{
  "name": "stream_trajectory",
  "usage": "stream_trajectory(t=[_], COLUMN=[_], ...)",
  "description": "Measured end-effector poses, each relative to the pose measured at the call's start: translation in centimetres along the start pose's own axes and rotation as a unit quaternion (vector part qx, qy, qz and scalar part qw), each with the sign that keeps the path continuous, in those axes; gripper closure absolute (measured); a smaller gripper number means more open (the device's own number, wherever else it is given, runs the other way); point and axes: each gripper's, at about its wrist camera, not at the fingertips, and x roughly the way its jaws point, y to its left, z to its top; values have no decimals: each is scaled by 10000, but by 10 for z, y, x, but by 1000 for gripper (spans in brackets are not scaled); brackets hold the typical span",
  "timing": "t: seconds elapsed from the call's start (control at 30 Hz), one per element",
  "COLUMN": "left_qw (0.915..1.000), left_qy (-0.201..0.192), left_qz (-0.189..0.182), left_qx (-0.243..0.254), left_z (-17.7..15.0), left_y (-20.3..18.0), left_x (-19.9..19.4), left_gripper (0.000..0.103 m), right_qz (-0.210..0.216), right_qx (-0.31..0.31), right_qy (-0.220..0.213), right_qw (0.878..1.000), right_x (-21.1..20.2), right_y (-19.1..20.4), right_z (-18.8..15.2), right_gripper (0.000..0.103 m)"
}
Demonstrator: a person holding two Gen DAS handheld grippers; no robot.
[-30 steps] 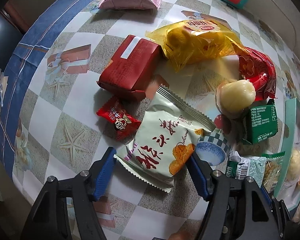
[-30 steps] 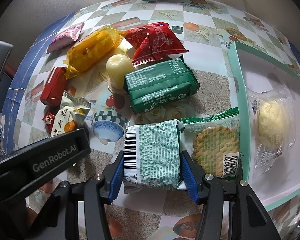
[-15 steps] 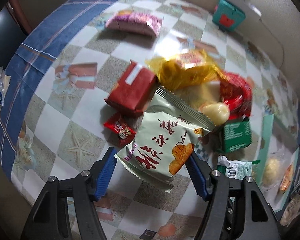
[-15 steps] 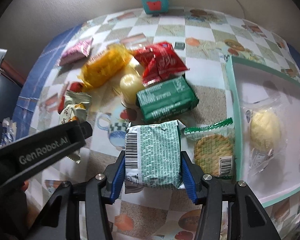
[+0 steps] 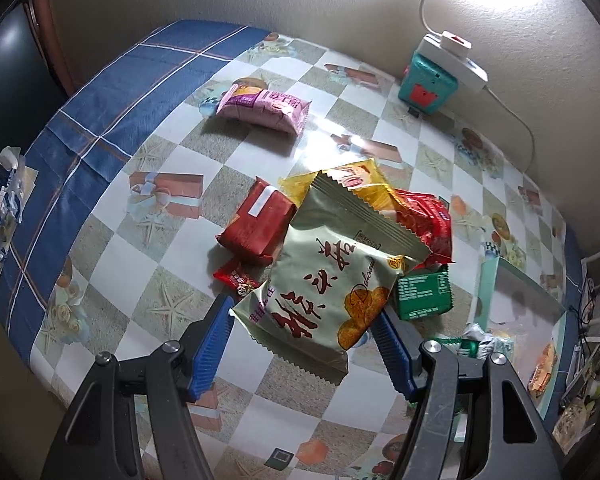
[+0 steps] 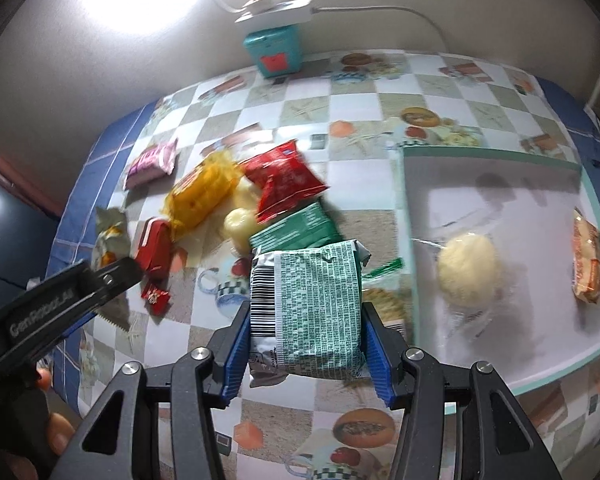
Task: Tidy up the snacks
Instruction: 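Lift both packs and carry them over the white tray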
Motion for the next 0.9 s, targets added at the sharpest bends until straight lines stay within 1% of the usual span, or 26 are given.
stream_trajectory(t=[0.13,0.33,0.5,0.63,0.73,0.9], left_qw=[10000,9994,9982,9966,9946,9904], left_qy=[14,-18,9,23,38,121], left_qz=[-76,-126,-194,-249,-301,-418], left_qx=[62,315,563,786,991,1313], left_z=[-4,-13,-22,-32,-40,-56], left_y=[-10,-31,-52,-71,-89,-117], left_x=[3,-1,-2,-2,-3,-3], left_gripper=[32,32,32,32,32,32], right_qz=[-62,-323,-572,-657,-815,-917], right_qx=[254,793,1275,1692,1895,2184], right_qy=[-77,-168,-252,-316,-391,-519], right_qw=[9996,9962,9899,9829,9777,9702], right_x=[-7,-17,-28,-38,-46,-61], right_y=[-22,-70,-116,-154,-176,-207], right_z=[6,13,14,13,10,4], right_gripper=[49,49,49,49,49,49])
